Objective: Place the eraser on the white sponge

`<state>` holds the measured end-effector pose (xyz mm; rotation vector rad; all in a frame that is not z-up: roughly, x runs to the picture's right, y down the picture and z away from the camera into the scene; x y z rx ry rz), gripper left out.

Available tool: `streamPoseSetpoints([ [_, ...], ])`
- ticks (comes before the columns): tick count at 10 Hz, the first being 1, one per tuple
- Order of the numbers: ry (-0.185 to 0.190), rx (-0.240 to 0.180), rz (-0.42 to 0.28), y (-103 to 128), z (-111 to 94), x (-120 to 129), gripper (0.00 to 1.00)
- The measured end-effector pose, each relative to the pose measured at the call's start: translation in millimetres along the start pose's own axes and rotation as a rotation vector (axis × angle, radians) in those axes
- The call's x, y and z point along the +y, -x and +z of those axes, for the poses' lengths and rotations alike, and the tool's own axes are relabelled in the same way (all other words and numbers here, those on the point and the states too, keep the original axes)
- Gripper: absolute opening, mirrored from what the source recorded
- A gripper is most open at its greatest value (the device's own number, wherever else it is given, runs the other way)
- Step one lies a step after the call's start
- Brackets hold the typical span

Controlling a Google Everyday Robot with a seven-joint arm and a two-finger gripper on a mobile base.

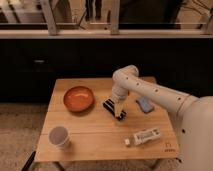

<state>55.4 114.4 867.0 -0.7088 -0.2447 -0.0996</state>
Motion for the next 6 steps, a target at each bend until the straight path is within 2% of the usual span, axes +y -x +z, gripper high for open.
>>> streamPoseSetpoints([
  [1,0.017,-0.022,0.01,-2,6,-2,0.8],
  [3,0.053,-0.114,0.035,-5,32,-4,0.8],
  [4,0.055,-0.148,0.04,-4,43,-6,0.8],
  [6,0.02,-0.192,0.063,-2,51,-10,0.8],
])
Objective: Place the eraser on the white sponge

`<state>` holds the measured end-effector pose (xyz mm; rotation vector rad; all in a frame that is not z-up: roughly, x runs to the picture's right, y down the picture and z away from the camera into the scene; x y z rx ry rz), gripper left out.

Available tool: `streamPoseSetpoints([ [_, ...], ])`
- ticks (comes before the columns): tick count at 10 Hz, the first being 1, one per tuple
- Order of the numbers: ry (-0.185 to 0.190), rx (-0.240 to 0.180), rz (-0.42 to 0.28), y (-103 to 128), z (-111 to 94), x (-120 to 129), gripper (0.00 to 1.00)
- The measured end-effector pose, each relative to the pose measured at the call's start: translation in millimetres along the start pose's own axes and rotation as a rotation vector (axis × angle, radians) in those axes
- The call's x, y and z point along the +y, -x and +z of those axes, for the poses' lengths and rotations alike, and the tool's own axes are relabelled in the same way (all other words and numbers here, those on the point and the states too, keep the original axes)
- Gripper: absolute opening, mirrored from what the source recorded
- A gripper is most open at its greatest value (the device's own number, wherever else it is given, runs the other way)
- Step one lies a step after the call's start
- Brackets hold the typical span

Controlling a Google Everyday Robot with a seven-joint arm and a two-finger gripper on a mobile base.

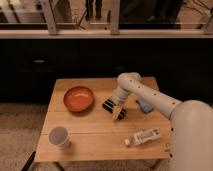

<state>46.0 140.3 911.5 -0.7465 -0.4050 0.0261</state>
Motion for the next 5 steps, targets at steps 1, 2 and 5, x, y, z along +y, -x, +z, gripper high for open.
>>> streamPoseSetpoints([
  [1,-0.018,-0.01,0.014,-0.1,0.1,0.2,0.8],
  [2,-0.027,-0.012,0.021,0.8,0.7,0.8,0.8],
  [5,-0.066,-0.001,0.032,7.8,2.3,1.5,0.62],
])
